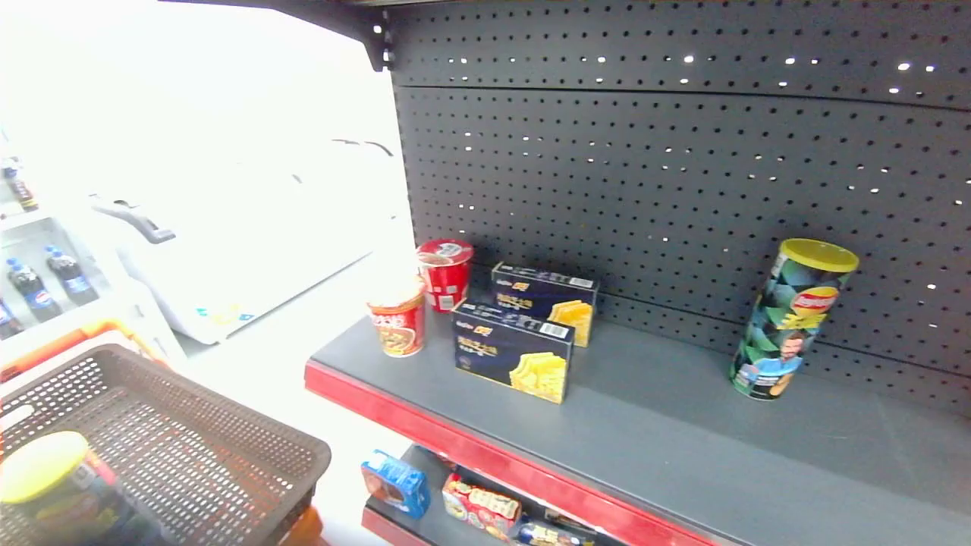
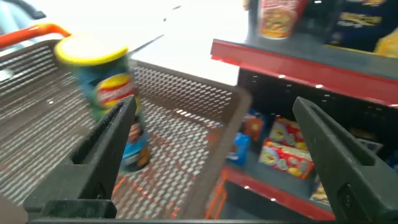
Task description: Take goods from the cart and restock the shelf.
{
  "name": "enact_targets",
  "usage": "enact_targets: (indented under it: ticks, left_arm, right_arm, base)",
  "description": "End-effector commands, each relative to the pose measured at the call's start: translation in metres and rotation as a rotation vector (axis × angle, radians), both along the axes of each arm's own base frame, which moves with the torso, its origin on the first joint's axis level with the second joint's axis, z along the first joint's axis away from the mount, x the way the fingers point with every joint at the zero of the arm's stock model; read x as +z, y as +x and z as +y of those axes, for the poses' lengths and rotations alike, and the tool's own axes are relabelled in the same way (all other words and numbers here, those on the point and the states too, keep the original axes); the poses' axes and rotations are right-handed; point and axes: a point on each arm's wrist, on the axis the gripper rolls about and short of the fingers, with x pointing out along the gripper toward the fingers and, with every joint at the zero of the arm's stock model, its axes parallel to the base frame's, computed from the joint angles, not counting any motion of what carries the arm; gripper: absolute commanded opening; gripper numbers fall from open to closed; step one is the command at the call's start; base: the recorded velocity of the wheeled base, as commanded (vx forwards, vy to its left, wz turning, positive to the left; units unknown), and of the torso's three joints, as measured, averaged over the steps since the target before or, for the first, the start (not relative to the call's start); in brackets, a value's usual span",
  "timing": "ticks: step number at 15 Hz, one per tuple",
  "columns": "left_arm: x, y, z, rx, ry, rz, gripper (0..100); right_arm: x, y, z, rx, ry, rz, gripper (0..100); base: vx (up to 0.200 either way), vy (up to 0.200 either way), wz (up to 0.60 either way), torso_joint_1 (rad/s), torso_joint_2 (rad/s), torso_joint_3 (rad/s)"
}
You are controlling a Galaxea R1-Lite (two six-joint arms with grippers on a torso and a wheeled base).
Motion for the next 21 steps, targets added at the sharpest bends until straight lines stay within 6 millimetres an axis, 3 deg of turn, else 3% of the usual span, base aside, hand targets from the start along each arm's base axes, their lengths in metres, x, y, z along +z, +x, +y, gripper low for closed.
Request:
enact_targets:
  ticks: [1,8,16,17,18,19,21]
  left_arm:
    - [0.000,0.000,0.000,0.000,0.000,-0.001,100]
    - [0.000,0.000,0.000,-0.013,0.015,0.000,100]
    - [0.002,0.005,0.000,-0.089,0.024,0.070,100]
    - [0.011,0.004,-0.001,-0.125,0.074,0.031,100]
    - [0.079,-0.001,-0.003,-0.199,0.129,-0.048,100]
    - [0.100,0.031,-0.004,-0.221,0.055,0.184,100]
    - [0.109,0.038,-0.006,-0.314,-0.023,0.160,100]
  right_arm:
    - [0.000,0.000,0.000,0.001,0.001,0.002,100]
    - [0.000,0.000,0.000,0.002,0.002,0.002,100]
    - [0.000,0.000,0.000,0.002,0.001,0.002,100]
    - [0.000,0.000,0.000,0.002,0.001,0.002,100]
    - [0.000,0.000,0.000,0.002,0.001,0.002,100]
    - [0.000,0.000,0.000,0.002,0.001,0.002,100]
    - [0.000,0.000,0.000,0.002,0.001,0.002,100]
  base:
    - [0.000,0.000,0.60,0.002,-0.01,-0.002]
    - [0.000,0.000,0.60,0.005,0.00,0.004]
    - [0.000,0.000,0.00,0.000,0.00,0.000]
    - [0.000,0.000,0.00,0.000,0.00,0.000]
    - [0.000,0.000,0.00,0.000,0.00,0.000]
    - [0.000,0.000,0.00,0.000,0.00,0.000]
    - [0.000,0.000,0.00,0.000,0.00,0.000]
